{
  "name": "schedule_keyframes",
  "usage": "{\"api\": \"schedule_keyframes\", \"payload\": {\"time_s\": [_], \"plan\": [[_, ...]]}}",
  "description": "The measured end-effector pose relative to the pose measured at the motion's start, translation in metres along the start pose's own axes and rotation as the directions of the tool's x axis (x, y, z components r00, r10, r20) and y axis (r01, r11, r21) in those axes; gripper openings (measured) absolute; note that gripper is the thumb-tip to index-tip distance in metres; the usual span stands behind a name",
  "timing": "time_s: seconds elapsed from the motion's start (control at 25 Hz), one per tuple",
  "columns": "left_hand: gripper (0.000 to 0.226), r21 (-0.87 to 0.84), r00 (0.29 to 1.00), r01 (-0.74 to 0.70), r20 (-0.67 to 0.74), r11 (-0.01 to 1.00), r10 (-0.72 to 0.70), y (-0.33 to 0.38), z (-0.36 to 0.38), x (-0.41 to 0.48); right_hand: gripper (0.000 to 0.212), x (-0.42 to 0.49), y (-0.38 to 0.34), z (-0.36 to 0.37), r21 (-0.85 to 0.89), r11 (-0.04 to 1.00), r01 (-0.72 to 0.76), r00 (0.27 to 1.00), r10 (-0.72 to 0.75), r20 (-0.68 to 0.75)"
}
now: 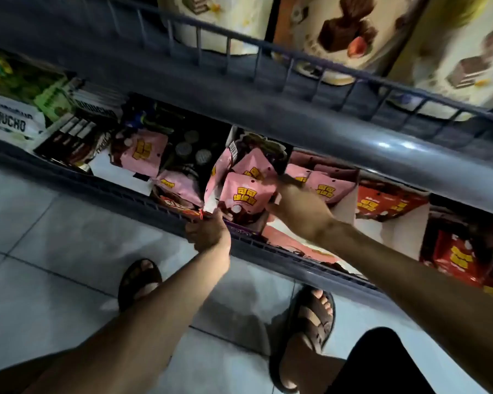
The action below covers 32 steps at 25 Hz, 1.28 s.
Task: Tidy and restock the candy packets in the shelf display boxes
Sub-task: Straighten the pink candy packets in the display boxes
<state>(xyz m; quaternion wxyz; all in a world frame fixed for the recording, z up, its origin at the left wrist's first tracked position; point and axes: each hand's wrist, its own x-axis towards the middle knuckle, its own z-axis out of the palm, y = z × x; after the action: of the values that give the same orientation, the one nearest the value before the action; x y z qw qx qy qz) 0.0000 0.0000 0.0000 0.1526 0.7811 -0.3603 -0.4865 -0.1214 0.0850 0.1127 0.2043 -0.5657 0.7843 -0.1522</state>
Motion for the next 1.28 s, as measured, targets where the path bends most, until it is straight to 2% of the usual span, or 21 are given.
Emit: {"api": "schedule_keyframes", "payload": {"time_s": [0.12,0.2,0.28,0.36,0.44,0.52,0.6,0.68,0.8,0.88,0.96,1.04,1.16,1.28], "plan": [[0.086,0.010,0.997,-0.040,-0.070,0.999,0.041,-0.006,0.011,0.016,0.045,0.033,-0.003,0.018,-0.180,0.983,-0.024,0.991,0.000,-0.133],[0.087,-0.022,0.986,-0.141,-0.091,0.990,0.138,-0.012,0.020,0.026,0.033,0.043,-0.007,0.029,-0.264,0.962,-0.061,0.988,0.020,-0.155],[0.087,-0.088,0.981,-0.184,-0.085,0.979,0.177,-0.015,0.026,0.033,0.022,0.044,-0.006,0.040,-0.315,0.945,-0.084,0.982,0.026,-0.185],[0.088,-0.160,0.980,-0.195,-0.076,0.968,0.185,-0.014,0.029,0.034,0.022,0.042,-0.005,0.046,-0.346,0.933,-0.096,0.979,0.024,-0.205],[0.088,-0.188,0.979,-0.202,-0.047,0.961,0.197,-0.014,0.029,0.031,0.022,0.040,-0.006,0.051,-0.363,0.930,-0.054,0.967,-0.042,-0.250],[0.088,-0.202,0.981,-0.192,-0.012,0.960,0.193,-0.016,0.027,0.032,0.021,0.038,-0.007,0.054,-0.314,0.950,0.002,0.965,-0.085,-0.248],[0.088,-0.215,0.982,-0.185,0.008,0.959,0.191,-0.016,0.024,0.035,0.023,0.033,-0.011,0.053,-0.212,0.977,-0.016,0.974,-0.032,-0.223],[0.088,-0.211,0.984,-0.168,0.029,0.963,0.178,-0.015,0.021,0.034,0.025,0.020,-0.010,0.042,-0.197,0.979,-0.054,0.955,-0.007,-0.298],[0.089,-0.196,0.987,-0.137,0.055,0.971,0.150,-0.011,0.018,0.028,0.021,-0.015,0.003,0.009,-0.092,0.987,-0.131,0.866,0.068,-0.496],[0.090,-0.190,0.988,-0.139,0.040,0.972,0.149,-0.010,0.017,0.025,0.020,-0.038,0.024,-0.008,0.012,0.980,-0.201,0.789,0.169,-0.590],[0.089,-0.197,0.988,-0.141,0.031,0.970,0.150,-0.009,0.019,0.023,0.022,-0.047,0.049,-0.011,0.084,0.935,-0.344,0.759,0.330,-0.561],[0.089,-0.209,0.989,-0.141,0.022,0.968,0.149,-0.009,0.022,0.020,0.027,-0.039,0.071,0.002,0.009,0.863,-0.505,0.768,0.455,-0.451],[0.092,-0.242,0.987,-0.158,-0.024,0.957,0.157,-0.009,0.026,0.012,0.022,-0.007,0.090,0.022,-0.176,0.835,-0.521,0.836,0.458,-0.303],[0.137,-0.280,0.982,-0.184,-0.092,0.942,0.165,-0.011,0.034,0.013,0.018,0.029,0.101,0.030,-0.222,0.842,-0.492,0.851,0.411,-0.326]]}}
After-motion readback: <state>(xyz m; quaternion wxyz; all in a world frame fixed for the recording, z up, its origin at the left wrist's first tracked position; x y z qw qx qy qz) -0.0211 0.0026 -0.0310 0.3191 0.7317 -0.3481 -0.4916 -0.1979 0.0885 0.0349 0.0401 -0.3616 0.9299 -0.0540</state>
